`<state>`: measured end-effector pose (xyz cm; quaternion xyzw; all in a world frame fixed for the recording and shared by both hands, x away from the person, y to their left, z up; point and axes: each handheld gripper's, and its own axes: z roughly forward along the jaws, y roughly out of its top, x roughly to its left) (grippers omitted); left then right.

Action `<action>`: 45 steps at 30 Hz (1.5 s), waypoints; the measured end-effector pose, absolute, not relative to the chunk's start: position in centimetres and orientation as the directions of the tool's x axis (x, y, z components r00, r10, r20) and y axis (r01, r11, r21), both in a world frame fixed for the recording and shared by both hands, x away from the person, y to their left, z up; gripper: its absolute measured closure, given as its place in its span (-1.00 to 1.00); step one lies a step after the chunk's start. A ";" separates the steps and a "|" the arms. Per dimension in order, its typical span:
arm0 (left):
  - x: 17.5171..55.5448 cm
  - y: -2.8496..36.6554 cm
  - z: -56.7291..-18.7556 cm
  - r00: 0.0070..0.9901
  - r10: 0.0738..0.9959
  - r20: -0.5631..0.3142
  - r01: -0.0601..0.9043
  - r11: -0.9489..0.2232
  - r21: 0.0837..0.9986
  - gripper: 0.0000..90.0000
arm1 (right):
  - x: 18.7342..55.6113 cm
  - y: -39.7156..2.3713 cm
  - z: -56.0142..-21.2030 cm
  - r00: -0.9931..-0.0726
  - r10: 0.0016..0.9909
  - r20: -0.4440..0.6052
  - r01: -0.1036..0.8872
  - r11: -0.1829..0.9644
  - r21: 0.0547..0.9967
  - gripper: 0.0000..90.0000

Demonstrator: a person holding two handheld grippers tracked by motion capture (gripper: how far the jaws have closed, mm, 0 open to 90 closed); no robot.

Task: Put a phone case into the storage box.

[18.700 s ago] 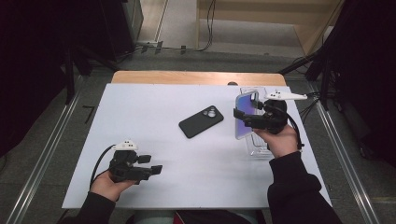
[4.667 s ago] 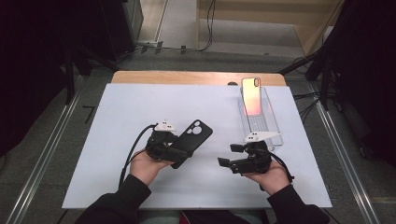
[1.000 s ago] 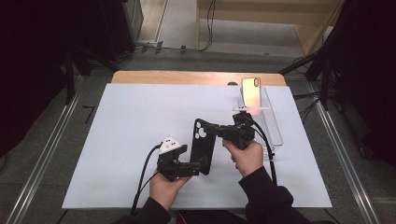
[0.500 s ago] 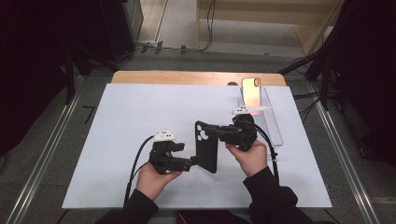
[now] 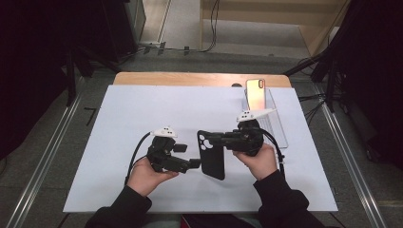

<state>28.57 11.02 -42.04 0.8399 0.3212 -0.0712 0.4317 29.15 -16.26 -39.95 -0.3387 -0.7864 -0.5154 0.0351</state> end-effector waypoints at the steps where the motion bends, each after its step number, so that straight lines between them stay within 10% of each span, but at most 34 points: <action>1: 28.6 11.1 -41.8 0.791 0.469 -0.393 0.593 -0.431 0.680 -0.68 | 29.1 -16.3 -39.9 -0.772 0.486 0.409 0.568 0.242 0.786 0.71; 29: 30.4 10.4 -39.3 0.919 0.234 -0.317 0.394 -0.536 0.747 -0.40 | 28.9 -16.8 -40.0 -0.860 0.313 0.403 0.496 0.324 0.806 0.71; 45: 30.9 10.2 -39.8 0.934 0.099 -0.344 0.343 -0.525 0.779 0.52 | 28.8 -16.1 -40.2 -0.883 0.207 0.422 0.469 0.339 0.815 0.71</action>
